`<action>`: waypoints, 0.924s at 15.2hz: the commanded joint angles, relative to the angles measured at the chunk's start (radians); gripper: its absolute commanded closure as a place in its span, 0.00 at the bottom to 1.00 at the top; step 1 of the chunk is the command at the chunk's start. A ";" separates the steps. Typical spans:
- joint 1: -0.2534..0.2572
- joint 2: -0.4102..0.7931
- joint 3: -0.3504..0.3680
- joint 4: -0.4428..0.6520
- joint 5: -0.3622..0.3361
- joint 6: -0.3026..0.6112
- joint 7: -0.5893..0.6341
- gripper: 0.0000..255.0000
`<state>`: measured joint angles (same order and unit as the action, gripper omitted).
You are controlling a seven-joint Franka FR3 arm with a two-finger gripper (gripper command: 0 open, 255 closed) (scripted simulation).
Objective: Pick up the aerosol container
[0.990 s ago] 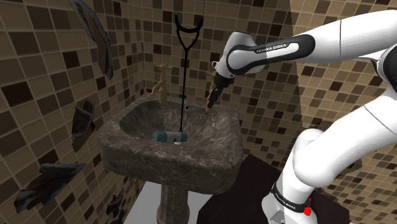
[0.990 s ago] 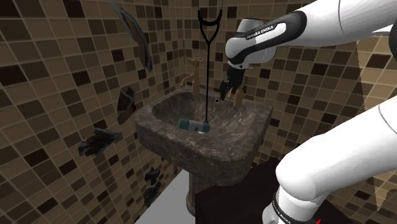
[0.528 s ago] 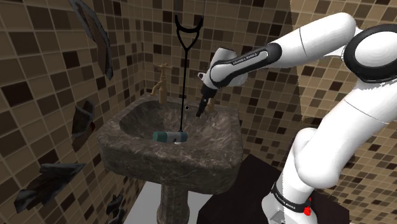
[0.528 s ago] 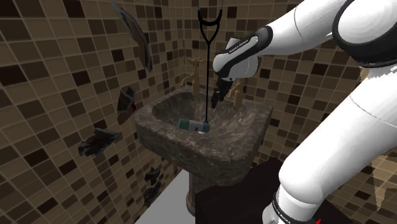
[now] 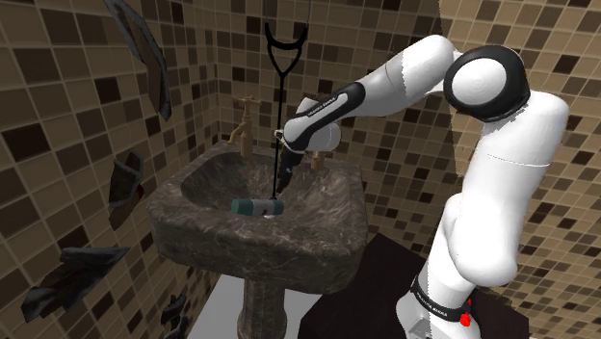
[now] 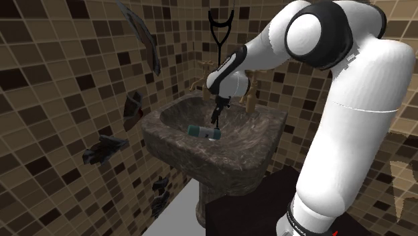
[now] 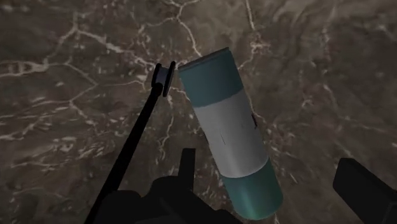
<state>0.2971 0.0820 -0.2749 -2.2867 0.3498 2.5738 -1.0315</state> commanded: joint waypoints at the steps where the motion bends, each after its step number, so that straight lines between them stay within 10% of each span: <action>1: -0.004 0.071 0.018 0.040 0.069 0.023 -0.104 0.00; 14: -0.068 0.358 0.154 0.199 0.265 0.130 -0.394 0.00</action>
<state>0.2325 0.4296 -0.1254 -2.0901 0.6069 2.6961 -1.4178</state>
